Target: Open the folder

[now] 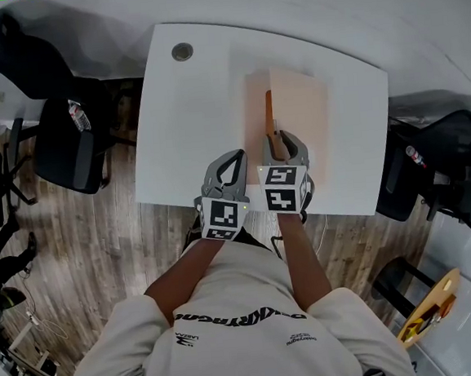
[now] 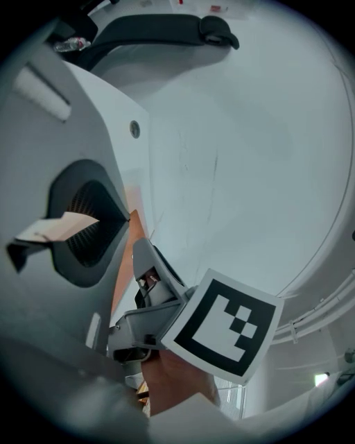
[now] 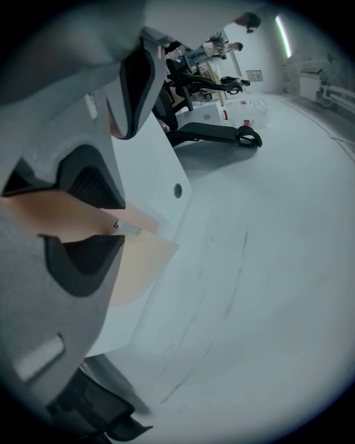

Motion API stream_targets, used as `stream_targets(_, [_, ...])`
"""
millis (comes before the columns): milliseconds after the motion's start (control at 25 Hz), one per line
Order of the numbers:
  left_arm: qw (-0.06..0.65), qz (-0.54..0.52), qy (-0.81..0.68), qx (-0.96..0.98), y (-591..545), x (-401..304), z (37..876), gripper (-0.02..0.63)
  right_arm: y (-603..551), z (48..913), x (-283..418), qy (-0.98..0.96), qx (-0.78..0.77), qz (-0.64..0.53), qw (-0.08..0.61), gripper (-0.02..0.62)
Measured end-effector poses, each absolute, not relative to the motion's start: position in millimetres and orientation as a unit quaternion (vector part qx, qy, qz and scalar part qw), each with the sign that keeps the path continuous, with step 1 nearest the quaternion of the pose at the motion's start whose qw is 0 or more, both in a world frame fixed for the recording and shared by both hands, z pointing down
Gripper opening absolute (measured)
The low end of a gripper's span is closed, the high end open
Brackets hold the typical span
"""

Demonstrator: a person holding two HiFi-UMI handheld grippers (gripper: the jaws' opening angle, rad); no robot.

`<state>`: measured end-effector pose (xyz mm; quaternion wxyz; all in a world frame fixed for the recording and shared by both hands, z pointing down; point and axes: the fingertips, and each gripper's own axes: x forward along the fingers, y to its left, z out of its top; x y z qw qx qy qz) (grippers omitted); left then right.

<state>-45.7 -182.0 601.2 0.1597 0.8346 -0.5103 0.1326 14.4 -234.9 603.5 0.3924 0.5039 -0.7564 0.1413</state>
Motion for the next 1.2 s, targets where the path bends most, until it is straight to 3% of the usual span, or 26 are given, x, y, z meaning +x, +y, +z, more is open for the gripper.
stream_targets(1200, [0.177, 0.223, -0.461, 0.840, -173.5, -3.5, 666.0, -0.011, -234.8, 550.1, 65.7, -0.762, 0.559, 0.146, 0.293, 0.048])
